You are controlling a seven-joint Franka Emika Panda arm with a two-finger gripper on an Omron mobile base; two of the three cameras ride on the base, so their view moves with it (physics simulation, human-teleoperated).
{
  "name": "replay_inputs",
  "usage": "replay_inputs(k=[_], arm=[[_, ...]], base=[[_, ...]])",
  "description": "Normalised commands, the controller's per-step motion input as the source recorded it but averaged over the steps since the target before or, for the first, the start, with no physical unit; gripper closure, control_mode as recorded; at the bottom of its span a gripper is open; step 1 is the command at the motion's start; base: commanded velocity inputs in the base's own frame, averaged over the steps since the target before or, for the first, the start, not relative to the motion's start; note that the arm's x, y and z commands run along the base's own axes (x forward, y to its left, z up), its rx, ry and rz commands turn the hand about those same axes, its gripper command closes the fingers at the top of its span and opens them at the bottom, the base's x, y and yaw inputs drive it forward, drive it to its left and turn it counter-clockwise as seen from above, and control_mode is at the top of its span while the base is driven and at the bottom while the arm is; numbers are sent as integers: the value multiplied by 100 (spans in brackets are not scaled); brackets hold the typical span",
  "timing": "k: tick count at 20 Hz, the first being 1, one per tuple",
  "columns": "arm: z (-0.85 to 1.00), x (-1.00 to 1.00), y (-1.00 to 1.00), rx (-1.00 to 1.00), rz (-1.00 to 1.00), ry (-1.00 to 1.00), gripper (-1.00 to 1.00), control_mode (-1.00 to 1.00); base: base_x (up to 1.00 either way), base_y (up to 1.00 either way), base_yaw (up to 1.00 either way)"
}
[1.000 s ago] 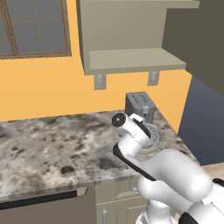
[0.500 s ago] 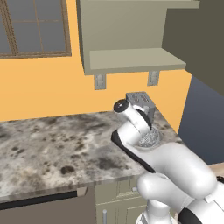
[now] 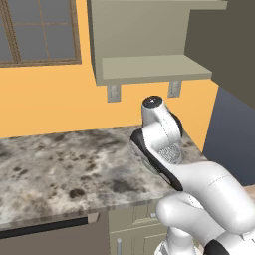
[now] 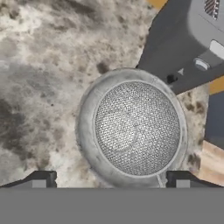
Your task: Open the cabinet and setup a tea strainer by placing it in the bowl upright.
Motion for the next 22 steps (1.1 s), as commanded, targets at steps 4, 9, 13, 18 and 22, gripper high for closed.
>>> replay_inputs(k=[4, 9, 13, 18, 22], arm=[[41, -38, 0, 8, -49, 12, -100, -100], [63, -54, 0, 12, -42, 9, -100, -100], [54, -56, 0, 19, -24, 1, -100, -100], [11, -61, 0, 20, -3, -6, -100, -100], [4, -87, 0, 5, 0, -13, -100, -100]], base=[[0, 0, 0], [0, 0, 0], [0, 0, 0], [0, 0, 0], [0, 0, 0]])
